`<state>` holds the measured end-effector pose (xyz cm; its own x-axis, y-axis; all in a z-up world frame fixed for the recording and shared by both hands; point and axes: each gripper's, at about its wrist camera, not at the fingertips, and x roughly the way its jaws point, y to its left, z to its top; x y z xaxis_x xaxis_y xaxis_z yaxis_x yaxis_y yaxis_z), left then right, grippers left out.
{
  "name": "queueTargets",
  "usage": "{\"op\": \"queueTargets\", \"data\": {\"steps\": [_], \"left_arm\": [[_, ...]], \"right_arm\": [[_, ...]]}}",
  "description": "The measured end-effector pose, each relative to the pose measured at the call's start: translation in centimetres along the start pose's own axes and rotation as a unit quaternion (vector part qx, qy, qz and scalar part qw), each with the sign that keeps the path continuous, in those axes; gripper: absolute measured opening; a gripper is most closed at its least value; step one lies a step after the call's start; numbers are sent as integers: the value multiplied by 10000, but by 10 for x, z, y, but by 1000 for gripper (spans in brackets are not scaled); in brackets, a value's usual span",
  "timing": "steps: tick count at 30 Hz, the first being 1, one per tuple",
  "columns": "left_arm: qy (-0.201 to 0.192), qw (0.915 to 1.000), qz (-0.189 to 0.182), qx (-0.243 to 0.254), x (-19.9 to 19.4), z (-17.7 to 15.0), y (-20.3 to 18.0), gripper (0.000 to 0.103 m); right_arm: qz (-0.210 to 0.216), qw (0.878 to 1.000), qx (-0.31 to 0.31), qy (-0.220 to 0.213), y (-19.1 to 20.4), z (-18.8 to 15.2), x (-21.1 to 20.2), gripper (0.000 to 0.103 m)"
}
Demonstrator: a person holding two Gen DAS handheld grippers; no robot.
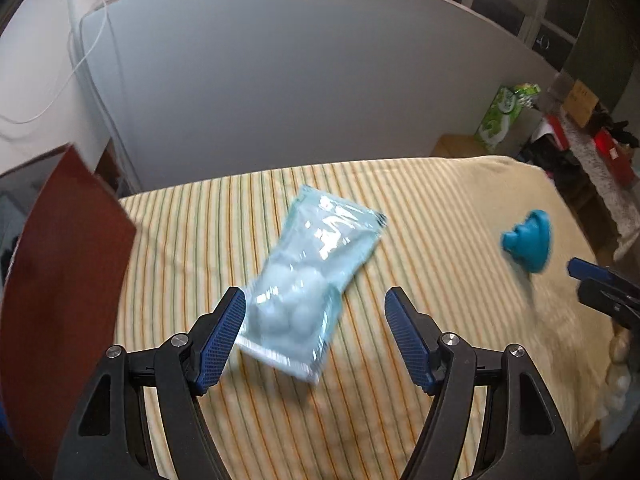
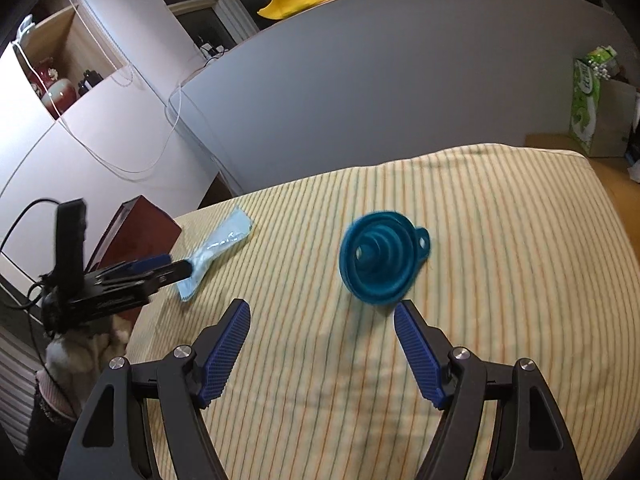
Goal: Organize soft objects
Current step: 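Grasp the cotton-ball bag with the left gripper while the right gripper grasps the blue funnel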
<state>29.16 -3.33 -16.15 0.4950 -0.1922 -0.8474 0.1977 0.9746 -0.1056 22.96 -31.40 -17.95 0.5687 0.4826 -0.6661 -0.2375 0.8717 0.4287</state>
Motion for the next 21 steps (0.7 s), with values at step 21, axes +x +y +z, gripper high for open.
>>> {"op": "queueTargets", "data": {"steps": [21], "left_arm": [[383,9992,55,97,37,13,-6,72]], "right_arm": [[85,9991,97,398,-4,26,44,58]]}}
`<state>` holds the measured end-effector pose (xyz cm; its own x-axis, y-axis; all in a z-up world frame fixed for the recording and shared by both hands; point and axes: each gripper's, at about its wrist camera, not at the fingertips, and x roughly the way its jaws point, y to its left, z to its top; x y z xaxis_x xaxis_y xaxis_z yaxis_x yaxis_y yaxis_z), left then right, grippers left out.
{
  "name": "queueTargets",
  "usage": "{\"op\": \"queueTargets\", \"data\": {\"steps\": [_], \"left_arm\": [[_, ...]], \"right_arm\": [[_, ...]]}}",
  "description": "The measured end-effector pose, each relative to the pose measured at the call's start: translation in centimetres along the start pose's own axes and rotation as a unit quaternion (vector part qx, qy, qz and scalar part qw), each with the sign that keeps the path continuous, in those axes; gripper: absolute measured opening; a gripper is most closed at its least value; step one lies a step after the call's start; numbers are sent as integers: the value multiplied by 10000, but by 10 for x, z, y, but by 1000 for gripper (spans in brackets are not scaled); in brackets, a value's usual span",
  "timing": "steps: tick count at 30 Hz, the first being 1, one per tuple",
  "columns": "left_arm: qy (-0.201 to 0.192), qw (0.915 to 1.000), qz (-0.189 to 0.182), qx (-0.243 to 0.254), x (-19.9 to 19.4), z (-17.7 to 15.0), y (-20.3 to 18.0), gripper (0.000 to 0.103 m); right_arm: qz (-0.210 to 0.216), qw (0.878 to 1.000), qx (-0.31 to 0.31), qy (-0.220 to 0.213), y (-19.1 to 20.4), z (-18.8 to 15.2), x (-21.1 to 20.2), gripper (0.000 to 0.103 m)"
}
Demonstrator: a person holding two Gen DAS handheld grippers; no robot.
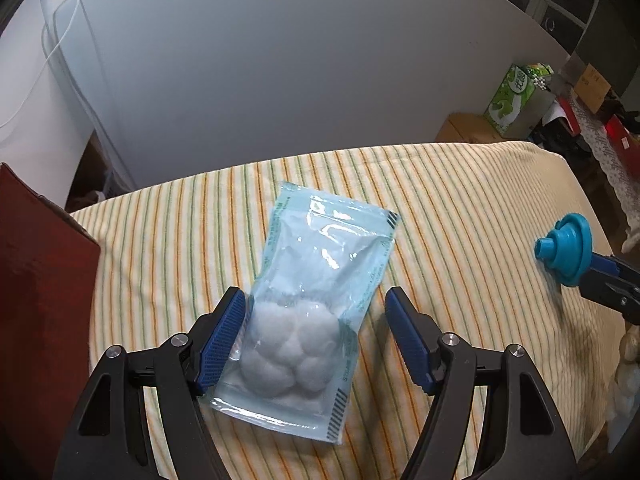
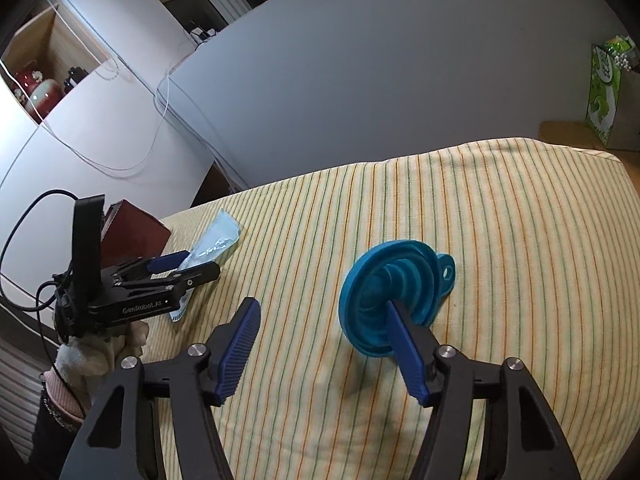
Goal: Organize soft objects
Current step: 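Grasp the cotton-ball bag with the left gripper while the right gripper grasps the blue funnel, then carry the bag and funnel into the shoebox and open both grippers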
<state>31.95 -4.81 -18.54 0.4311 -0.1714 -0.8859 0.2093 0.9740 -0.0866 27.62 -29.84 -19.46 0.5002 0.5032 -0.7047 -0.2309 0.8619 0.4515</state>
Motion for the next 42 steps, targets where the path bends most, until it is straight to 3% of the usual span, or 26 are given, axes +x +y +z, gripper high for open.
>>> {"op": "queueTargets", "data": {"steps": [6,11,18,28,42], "left_arm": [[-63,9999,59,55,-1,-4,-2,71],[-132,9996,196,147,-2,-4,-2,55],[-210,9996,184,57,-7,-13,1,43],[-292,9987,-222,-342,-21,-30,10,39],[-611,9973,-254,-312,-58,-52,1,39]], "right_arm": [[-114,9999,20,64,2,2,8,48],[-267,9996,-15,122,0,1,14,35],[-343,9993,80,97,-8,0,13,15],[-400,9992,11,-72,-14,-8,-11,10],[-205,9988,212,-402,-16,-28,-56,9]]}}
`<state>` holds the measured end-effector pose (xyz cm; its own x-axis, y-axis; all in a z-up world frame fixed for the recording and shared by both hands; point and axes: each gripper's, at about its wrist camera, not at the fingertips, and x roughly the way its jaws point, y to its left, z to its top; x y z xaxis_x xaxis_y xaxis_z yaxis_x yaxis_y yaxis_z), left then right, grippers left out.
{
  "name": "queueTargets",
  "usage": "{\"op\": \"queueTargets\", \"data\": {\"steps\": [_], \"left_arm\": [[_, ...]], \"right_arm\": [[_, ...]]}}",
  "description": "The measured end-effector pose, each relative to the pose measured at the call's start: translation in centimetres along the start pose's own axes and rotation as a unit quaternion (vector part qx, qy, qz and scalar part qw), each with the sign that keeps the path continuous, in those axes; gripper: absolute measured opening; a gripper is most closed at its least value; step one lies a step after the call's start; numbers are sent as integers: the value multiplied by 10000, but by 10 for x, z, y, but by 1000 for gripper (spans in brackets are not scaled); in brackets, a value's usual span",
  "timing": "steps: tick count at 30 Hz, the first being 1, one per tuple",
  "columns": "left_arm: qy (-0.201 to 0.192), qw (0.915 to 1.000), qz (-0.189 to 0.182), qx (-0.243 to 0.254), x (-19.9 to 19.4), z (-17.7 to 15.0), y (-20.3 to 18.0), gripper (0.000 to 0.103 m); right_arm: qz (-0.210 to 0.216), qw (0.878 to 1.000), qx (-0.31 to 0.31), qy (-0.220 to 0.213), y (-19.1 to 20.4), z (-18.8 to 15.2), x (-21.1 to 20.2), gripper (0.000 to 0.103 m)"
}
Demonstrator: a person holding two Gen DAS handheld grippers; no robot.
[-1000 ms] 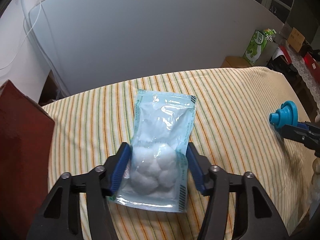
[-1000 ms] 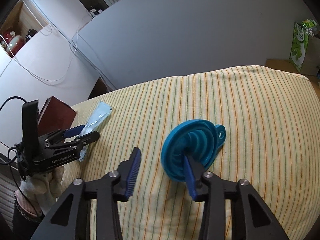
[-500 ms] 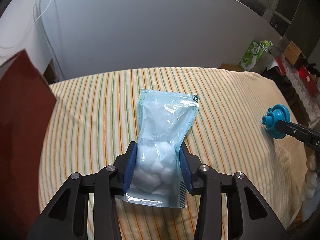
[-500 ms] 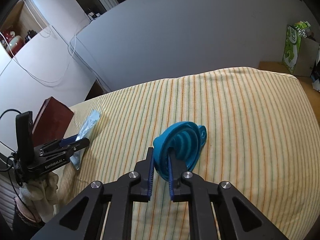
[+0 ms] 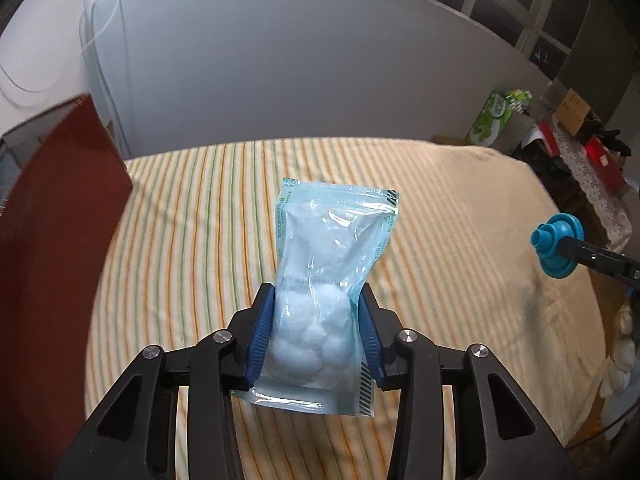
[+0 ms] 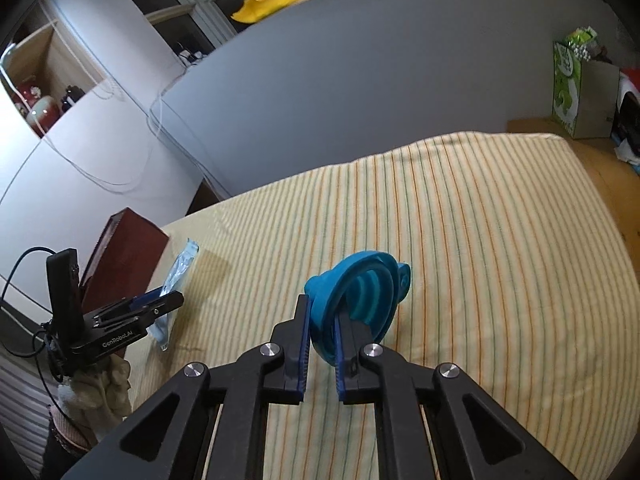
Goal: Organize soft objects
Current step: 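Carry the bag and funnel into the shoebox and open both grippers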
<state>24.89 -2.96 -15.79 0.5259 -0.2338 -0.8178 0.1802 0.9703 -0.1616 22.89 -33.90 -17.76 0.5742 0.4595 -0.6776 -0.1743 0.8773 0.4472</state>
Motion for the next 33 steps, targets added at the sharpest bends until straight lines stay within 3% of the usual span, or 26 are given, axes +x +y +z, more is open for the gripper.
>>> {"op": "queueTargets", "data": {"steps": [11,18,22,33], "left_arm": [[-601,9981,-59,94,-80,13,-1,39],[-864,9962,74,-92,-127,14,36,39],[-1018,9937,417,-226,-148,15,70,39],[-1016,9858,1002,-887,-162,21,157,39]], "right_arm": [[320,9979,-433,-355,59,17,-29,9],[544,9938,-881,-412,119,37,-19,9],[705,9897,-1196,-359,163,47,-4,9],[1276,9758,-1773,5,280,77,58,9]]}}
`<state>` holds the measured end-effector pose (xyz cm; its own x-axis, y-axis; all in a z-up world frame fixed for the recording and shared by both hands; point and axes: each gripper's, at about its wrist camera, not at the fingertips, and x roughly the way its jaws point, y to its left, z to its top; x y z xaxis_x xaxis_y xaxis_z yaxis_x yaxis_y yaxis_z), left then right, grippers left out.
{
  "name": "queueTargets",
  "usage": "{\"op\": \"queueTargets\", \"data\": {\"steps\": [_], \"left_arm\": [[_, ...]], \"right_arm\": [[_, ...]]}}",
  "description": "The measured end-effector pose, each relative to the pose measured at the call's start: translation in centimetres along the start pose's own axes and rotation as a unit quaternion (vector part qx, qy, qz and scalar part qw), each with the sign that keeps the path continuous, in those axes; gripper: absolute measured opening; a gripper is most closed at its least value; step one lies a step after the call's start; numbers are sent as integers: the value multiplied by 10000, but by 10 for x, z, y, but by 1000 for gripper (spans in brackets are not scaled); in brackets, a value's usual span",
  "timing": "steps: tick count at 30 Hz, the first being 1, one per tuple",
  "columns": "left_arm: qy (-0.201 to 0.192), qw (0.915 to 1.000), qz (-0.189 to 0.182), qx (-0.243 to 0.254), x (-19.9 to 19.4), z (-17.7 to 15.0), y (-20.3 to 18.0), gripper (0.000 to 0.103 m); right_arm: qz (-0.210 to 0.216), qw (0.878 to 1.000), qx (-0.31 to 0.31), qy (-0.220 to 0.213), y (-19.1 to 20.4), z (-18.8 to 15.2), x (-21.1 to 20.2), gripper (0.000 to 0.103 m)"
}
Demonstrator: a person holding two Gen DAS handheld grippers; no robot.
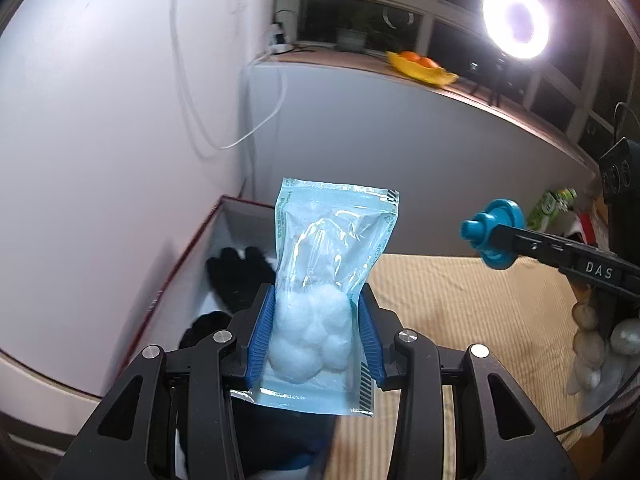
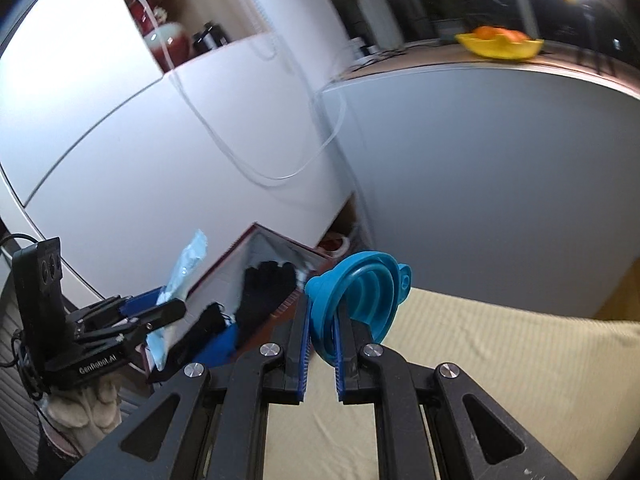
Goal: Organize soft objects
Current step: 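Carry the bag and funnel into the shoebox and open both grippers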
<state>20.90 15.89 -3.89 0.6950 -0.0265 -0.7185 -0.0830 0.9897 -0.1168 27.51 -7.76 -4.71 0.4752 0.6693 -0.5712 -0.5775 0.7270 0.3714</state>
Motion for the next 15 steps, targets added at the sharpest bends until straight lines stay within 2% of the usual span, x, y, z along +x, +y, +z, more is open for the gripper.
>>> {"op": "queueTargets", "data": {"steps": [7,15], "left_arm": [[139,9996,149,-200,18,5,21,39],[207,9983,375,-394,33,14,39,39]], "right_arm": [[251,9988,-307,293,41,21,62,9],[403,9969,-275,623,50,27,111,9]]}}
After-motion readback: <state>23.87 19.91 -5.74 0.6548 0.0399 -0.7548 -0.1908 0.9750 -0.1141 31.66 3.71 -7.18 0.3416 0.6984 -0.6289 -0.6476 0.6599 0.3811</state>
